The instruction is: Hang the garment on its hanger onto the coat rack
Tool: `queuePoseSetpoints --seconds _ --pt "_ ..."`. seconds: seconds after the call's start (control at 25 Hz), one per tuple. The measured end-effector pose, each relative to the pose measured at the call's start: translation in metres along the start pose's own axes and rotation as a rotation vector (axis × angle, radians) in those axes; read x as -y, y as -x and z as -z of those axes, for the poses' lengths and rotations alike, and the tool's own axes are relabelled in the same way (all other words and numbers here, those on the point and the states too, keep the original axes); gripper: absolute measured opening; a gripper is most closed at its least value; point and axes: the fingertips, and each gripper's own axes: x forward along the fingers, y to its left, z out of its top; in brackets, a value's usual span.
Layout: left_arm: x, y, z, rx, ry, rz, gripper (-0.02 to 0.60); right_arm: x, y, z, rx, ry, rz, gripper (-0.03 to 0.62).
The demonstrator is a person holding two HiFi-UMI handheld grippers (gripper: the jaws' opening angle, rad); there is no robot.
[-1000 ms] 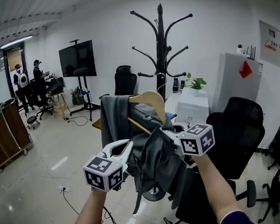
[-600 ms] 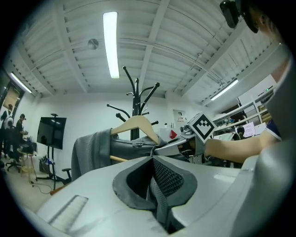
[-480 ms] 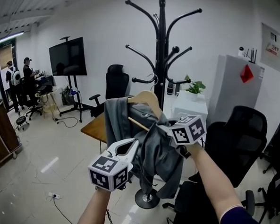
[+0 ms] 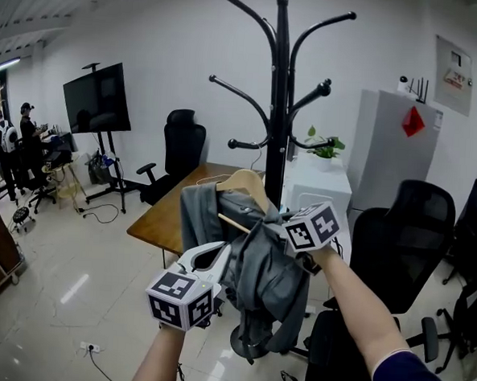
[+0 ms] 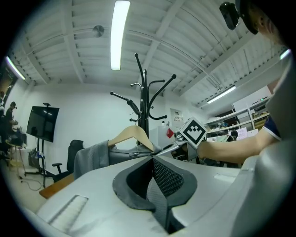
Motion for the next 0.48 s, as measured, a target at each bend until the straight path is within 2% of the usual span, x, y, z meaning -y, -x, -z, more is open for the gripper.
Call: queuePoseSetpoints --seconds 0.32,0.48 --pt "-0.008 -0.008 0.022 -0.040 0.035 0.046 0.003 0.006 -0.004 0.008 -0.022 0.014 0.062 0.049" --pt "-0.007 -0.008 0.030 -0.055 0.046 0.063 0.003 0.007 -0.006 0.014 -0.030 0.048 0.121 0.058"
